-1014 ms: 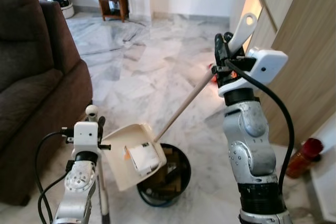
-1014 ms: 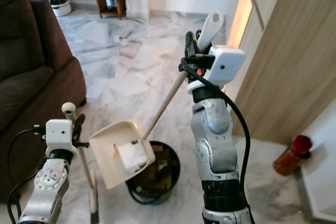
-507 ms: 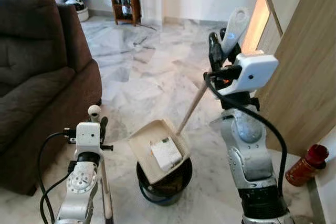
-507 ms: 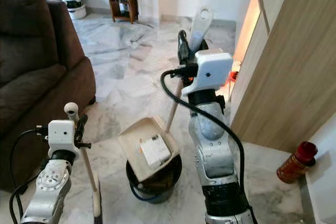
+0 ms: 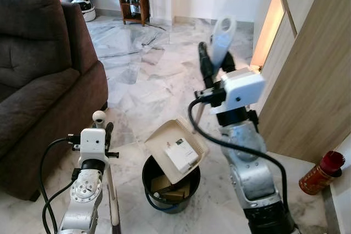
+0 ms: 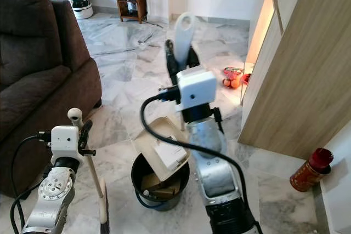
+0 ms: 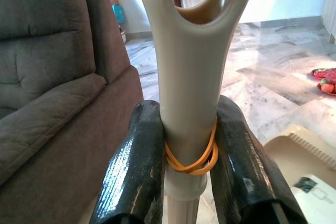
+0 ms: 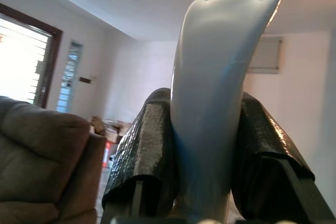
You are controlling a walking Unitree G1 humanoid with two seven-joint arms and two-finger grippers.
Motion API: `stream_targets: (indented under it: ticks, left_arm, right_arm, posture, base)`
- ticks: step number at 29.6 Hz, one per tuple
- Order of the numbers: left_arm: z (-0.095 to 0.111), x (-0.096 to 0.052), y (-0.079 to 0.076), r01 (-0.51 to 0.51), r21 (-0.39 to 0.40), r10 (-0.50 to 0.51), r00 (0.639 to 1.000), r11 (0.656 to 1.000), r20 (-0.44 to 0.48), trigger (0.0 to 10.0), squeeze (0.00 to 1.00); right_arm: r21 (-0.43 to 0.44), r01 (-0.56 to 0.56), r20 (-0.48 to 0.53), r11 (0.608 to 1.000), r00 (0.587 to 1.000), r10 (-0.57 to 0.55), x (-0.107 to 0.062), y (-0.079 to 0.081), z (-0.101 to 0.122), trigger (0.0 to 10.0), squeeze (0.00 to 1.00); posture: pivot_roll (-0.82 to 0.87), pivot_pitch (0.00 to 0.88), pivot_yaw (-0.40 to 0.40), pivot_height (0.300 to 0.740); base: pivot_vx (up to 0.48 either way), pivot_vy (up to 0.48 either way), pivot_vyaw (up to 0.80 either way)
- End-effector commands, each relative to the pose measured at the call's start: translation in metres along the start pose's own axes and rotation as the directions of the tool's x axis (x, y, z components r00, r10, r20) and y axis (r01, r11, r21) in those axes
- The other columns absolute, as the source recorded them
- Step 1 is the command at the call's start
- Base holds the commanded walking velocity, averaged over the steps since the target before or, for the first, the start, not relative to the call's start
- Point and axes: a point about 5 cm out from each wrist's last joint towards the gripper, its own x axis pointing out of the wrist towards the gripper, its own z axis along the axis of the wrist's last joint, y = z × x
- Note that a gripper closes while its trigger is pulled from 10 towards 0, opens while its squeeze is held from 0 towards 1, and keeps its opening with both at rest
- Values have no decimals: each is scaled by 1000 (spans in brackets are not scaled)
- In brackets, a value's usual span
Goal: Sweep floor
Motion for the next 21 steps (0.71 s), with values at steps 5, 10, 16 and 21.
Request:
stream_targets:
  ticks: [5,10,16,21]
  left_arm:
    - [10,1,0,11,21,-12,998,1000,59,10000,0]
    - [10,1,-1,13,21,-15,998,1000,59,10000,0]
    - [10,1,-1,15,21,-16,998,1000,58,10000,0]
    - [9,1,-2,18,20,-19,998,1000,58,10000,0]
  right_arm:
    - [-75,-85,140,994,986,95,4,20,20,10000,0]
    - [-104,-110,142,988,982,124,1,24,19,10000,0]
    - [-120,-117,135,986,982,133,0,24,16,10000,0]
    - [-134,-134,136,982,979,153,0,25,16,10000,0]
  posture:
    - [161,0,28,740]
    - [161,0,27,740]
    - [160,0,26,740]
    - [158,0,27,740]
  base:
    - [0,0,0]
    - [0,0,0]
    - [0,0,0]
    - [0,0,0]
